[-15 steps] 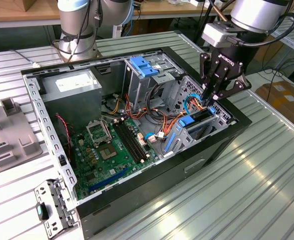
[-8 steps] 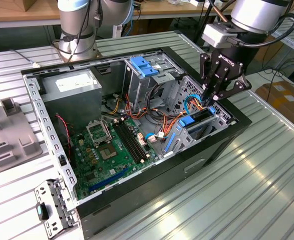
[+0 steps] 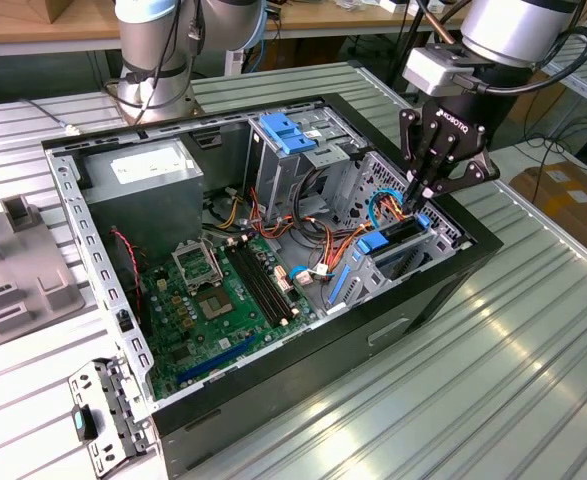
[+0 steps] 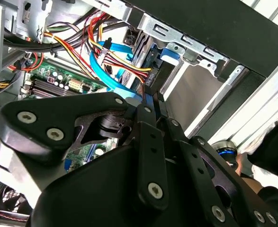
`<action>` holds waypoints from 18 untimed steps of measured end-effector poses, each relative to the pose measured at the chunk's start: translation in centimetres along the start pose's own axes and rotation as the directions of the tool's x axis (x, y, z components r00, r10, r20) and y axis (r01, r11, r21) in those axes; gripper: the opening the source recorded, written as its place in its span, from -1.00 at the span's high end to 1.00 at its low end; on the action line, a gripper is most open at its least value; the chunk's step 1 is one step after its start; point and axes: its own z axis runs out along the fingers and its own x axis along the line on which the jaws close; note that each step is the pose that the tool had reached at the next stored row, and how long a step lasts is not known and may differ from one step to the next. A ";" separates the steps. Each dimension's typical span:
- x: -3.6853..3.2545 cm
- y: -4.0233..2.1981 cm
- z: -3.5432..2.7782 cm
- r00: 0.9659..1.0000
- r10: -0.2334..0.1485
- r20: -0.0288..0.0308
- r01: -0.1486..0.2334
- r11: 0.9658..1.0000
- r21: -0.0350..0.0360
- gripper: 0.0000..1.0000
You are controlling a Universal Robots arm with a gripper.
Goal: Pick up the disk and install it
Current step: 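Insert the second disk wire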
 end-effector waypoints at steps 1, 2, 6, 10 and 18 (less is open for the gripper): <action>0.00 0.00 0.00 1.000 0.000 0.000 0.000 1.000 0.000 0.68; 0.00 0.00 0.00 1.000 0.000 0.000 0.000 1.000 0.000 0.68; 0.17 -0.01 0.01 0.999 -0.003 0.054 0.003 1.000 -0.004 0.68; 0.58 -0.05 0.05 0.993 -0.006 0.117 0.007 1.000 -0.009 0.68; 1.47 0.15 0.68 0.993 -0.006 0.119 0.008 1.000 -0.009 0.68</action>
